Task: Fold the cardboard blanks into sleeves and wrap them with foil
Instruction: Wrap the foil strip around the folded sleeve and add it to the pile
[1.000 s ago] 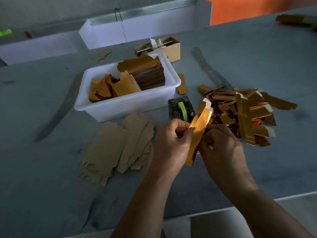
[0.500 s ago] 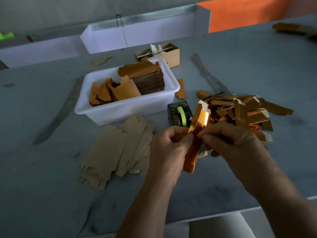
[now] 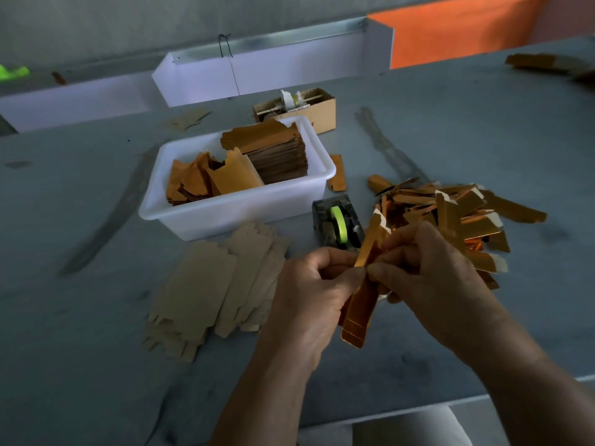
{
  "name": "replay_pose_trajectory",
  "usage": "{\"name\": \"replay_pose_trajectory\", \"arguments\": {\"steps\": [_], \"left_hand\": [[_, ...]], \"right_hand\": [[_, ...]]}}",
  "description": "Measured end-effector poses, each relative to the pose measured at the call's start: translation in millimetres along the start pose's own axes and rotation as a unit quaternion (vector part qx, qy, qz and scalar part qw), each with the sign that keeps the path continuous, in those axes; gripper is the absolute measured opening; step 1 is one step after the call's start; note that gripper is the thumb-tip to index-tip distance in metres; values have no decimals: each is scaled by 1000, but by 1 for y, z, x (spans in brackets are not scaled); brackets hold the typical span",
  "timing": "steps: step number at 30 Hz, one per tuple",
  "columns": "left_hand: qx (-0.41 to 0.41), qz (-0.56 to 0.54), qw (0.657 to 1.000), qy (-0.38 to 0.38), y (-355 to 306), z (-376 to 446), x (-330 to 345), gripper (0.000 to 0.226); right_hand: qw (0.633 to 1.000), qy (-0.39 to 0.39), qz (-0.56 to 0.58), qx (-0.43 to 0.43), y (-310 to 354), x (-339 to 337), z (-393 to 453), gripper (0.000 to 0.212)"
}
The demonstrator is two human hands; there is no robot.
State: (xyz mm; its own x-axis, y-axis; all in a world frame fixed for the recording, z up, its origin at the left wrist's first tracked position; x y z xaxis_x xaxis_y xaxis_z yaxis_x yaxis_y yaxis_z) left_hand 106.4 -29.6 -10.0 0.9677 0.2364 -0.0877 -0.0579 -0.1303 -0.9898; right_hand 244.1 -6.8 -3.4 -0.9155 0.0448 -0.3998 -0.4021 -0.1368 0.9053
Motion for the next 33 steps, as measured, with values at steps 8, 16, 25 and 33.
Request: {"name": "replay_pose_trajectory", "arguments": {"steps": [8,16,25,33], "left_hand": [[-18,-8,999,38,7,1,-4,10],[-65,-35,997,-27,16,-2,7,12],[-29,-4,991,-134,15,-5,9,8],[-41,-38,994,-96,9,-6,6,11]], "right_hand": [[997,-3,-78,5,-1,3,2,26],[986,-18,-164,-10,3,10,-1,27],[921,-121,-361,-83,18,9,-4,46],[999,-33,10,27,-2,23,2,17]]}}
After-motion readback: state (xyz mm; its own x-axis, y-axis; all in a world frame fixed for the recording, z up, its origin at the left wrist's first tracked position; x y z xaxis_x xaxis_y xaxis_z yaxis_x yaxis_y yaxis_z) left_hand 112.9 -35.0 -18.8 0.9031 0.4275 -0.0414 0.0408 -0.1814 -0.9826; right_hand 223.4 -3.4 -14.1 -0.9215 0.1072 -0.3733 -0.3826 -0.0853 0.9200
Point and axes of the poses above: each hand's wrist, its own z-axis towards the middle knuckle, its own x-axis out of the palm, y = z × x, the point moved 1 cm from there along z, towards the middle knuckle, and after that the axes turned 9 degrees about -y, right-handed, at the moved point
